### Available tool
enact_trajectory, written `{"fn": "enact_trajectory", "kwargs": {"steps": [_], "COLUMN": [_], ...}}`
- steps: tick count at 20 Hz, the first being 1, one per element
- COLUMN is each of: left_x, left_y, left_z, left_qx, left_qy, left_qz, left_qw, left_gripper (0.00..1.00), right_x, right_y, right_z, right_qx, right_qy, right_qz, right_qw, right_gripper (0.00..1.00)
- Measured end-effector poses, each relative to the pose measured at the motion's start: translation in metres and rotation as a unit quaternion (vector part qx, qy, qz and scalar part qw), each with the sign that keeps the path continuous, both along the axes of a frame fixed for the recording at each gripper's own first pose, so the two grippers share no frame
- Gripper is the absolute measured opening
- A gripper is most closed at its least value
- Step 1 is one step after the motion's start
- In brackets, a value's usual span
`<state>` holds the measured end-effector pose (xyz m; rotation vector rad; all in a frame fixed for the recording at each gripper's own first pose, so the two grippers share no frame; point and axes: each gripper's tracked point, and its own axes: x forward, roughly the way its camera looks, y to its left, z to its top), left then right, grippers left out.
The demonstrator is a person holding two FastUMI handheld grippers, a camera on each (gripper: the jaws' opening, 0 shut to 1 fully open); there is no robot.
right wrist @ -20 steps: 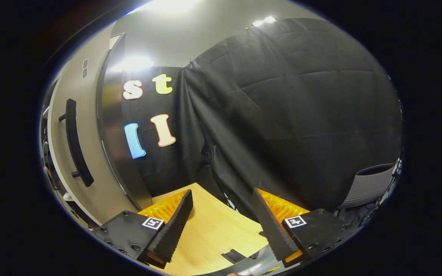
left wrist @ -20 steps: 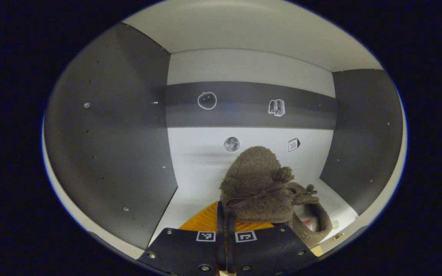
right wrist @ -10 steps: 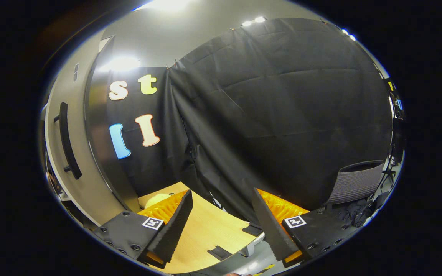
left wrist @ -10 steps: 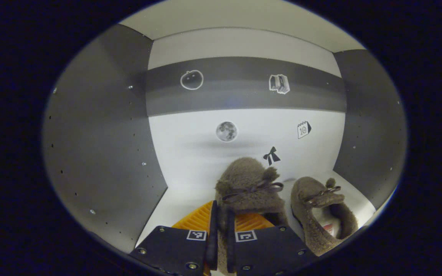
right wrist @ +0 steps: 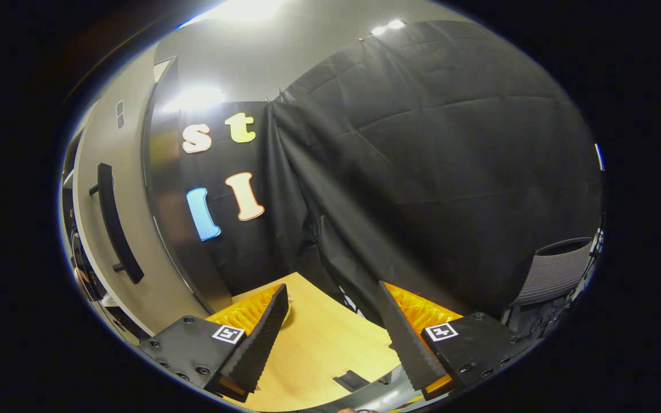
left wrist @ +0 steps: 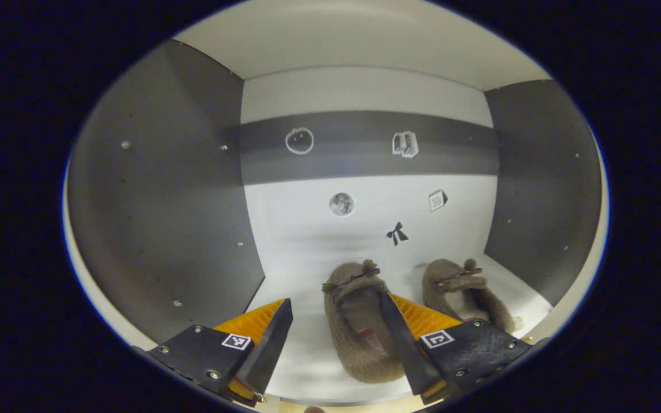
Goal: Grab one shoe with the right hand and put it into the shoe cabinet, grab the other shoe with the left hand and put it into the shoe cabinet; then close the right door with the right hand and the left door with the left hand.
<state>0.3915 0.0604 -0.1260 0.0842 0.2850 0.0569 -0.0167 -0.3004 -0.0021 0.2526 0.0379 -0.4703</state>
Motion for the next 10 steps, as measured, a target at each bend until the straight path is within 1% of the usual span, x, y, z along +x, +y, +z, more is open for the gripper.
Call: {"fn": "enact_trajectory", "kwargs": {"steps": [1,2,4,8,10], "left_x": [-0.014,-0.029,-0.06,-0.122,-0.155], "left_y": [-0.006,-0.01,-0.02,-0.046,-0.053], "left_z": [0.013,0.026,0.049,0.079,0.087], "left_qx": [0.001,0.005,0.017,0.031,0.016], "left_qy": [-0.017,-0.035,-0.071,-0.114,-0.136], "left_qz": [-0.005,-0.009,-0.014,-0.028,-0.017], "left_qw": [1.0,0.999,0.997,0.993,0.99], "left_gripper": [0.9,0.98,0.97,0.97,0.97], "right_x": [0.006,0.013,0.027,0.054,0.063], "right_y": [0.005,0.01,0.018,0.029,0.033], "right_z": [0.004,0.008,0.017,0.04,0.054], "right_qx": [-0.001,-0.003,-0.01,-0.015,-0.02], "right_qy": [-0.002,-0.004,-0.008,-0.022,-0.032], "right_qz": [0.013,0.027,0.05,0.091,0.108], "right_qw": [1.0,1.0,0.999,0.996,0.993], "right_gripper": [0.98,0.98,0.98,0.98,0.98]}}
